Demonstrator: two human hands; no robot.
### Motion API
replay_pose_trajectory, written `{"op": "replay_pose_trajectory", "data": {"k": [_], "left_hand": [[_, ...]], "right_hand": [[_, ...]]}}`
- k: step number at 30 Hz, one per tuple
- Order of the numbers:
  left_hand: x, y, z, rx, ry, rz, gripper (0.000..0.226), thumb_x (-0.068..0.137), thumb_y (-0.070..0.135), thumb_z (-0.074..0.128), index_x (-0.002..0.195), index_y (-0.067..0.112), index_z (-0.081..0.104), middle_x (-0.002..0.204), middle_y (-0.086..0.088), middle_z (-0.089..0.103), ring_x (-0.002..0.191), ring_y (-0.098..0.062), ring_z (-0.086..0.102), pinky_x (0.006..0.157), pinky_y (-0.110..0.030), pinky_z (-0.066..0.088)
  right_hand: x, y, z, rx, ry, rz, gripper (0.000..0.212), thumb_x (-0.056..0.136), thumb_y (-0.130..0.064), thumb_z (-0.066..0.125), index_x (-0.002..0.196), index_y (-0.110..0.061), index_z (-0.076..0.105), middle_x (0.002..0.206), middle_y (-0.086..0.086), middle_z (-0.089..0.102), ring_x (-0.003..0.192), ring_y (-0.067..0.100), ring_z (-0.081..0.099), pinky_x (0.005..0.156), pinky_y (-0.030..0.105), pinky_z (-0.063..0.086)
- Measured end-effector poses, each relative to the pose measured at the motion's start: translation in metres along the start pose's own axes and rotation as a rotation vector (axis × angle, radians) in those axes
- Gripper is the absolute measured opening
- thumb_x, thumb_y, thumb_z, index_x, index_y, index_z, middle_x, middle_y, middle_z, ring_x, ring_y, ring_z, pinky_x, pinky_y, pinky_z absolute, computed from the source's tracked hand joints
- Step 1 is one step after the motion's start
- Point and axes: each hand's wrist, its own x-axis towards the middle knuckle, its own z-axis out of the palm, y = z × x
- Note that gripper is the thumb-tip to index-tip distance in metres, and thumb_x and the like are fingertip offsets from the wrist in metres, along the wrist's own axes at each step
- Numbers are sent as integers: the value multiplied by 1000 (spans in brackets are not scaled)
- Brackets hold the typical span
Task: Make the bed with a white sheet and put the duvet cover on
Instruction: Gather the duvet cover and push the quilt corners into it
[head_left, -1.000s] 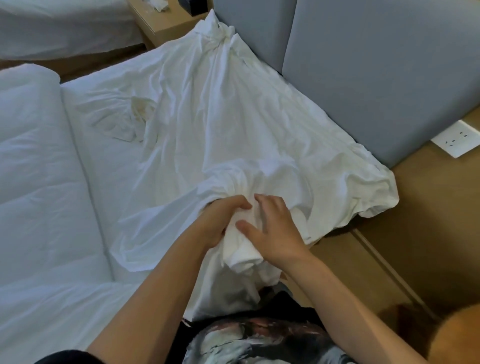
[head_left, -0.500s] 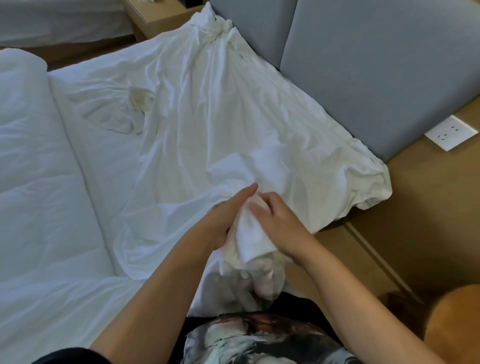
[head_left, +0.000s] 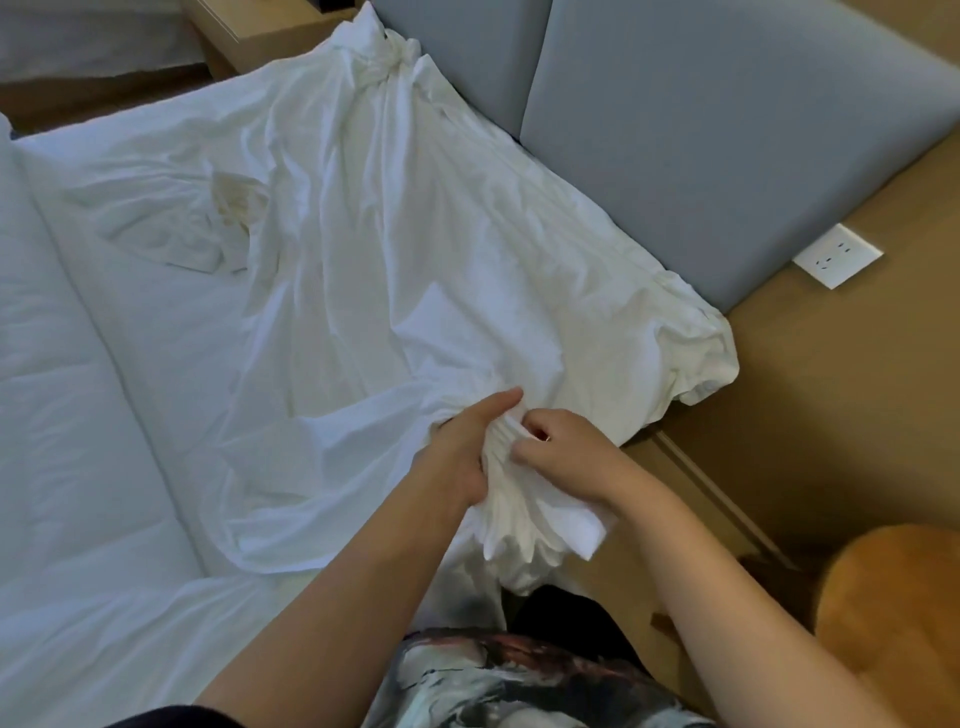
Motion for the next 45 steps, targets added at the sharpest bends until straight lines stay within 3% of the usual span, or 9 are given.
{"op": "replay_pose_trajectory", "data": {"k": [5, 12, 16, 20, 26, 30, 34, 38, 45], "left_hand": [[-4, -9, 5, 129, -65, -154, 27, 87, 21, 62, 107, 3, 69, 107, -19, 69, 103, -35, 64, 97, -51, 46], [11, 2, 9, 63, 16, -36, 23, 88, 25, 65, 92, 3, 66, 74, -10, 71, 72, -23, 70, 65, -32, 55], [11, 15, 7, 41, -173, -139, 49, 77, 30, 71, 115, 0, 63, 106, -15, 67, 98, -30, 64, 94, -42, 48], [17, 15, 19, 131, 63, 15, 20, 83, 6, 66, 97, -5, 61, 76, -15, 69, 76, -30, 65, 65, -39, 54], [9, 10, 31, 329, -3, 34, 26, 86, 32, 66, 87, 6, 70, 93, -16, 72, 82, -25, 69, 79, -35, 54], [5, 13, 22, 320, 96, 81, 13, 89, 16, 62, 86, 7, 71, 100, -16, 70, 92, -26, 66, 85, -37, 52], [7, 27, 14, 25, 153, 174, 31, 92, 24, 60, 115, 4, 63, 106, -15, 69, 95, -25, 66, 74, -32, 54], [5, 54, 16, -38, -15, 67, 62, 69, 51, 70, 111, 5, 67, 107, -15, 69, 97, -27, 66, 86, -37, 52], [18, 55, 40, 462, 322, 131, 16, 71, 9, 69, 58, 9, 60, 60, -5, 60, 50, -16, 59, 53, -23, 43]], "right_hand": [[-1, 9, 5, 308, 182, 204, 44, 89, -55, 48, 102, -14, 56, 96, -5, 60, 88, 10, 57, 74, 27, 42], [-10, -6, 31, 257, 454, -5, 26, 96, -20, 49, 73, -9, 52, 66, 0, 54, 57, 7, 44, 56, 23, 36], [-30, -8, 52, 202, 278, -166, 25, 96, -17, 48, 72, -12, 49, 65, -2, 54, 61, 7, 46, 59, 22, 38], [-28, 16, 40, 496, 227, 7, 27, 93, -17, 55, 67, -13, 50, 58, -9, 47, 57, 3, 43, 59, 19, 37], [19, 41, -3, 212, 191, 55, 44, 90, -21, 56, 133, -26, 44, 119, -16, 38, 111, 4, 39, 99, 24, 35], [44, 30, -4, 85, 226, -43, 31, 88, -2, 46, 62, -19, 44, 64, -7, 46, 60, 7, 43, 58, 26, 32], [43, 5, -8, 97, 505, -201, 16, 88, 0, 46, 81, -5, 60, 80, 3, 56, 72, 17, 50, 63, 28, 36], [25, -20, -20, -262, 209, -586, 10, 89, -7, 50, 81, -5, 56, 84, 9, 57, 77, 25, 51, 65, 31, 35], [31, -15, -49, -304, -141, -520, 15, 91, -16, 48, 99, -15, 62, 103, 2, 59, 90, 21, 54, 66, 20, 32]]}}
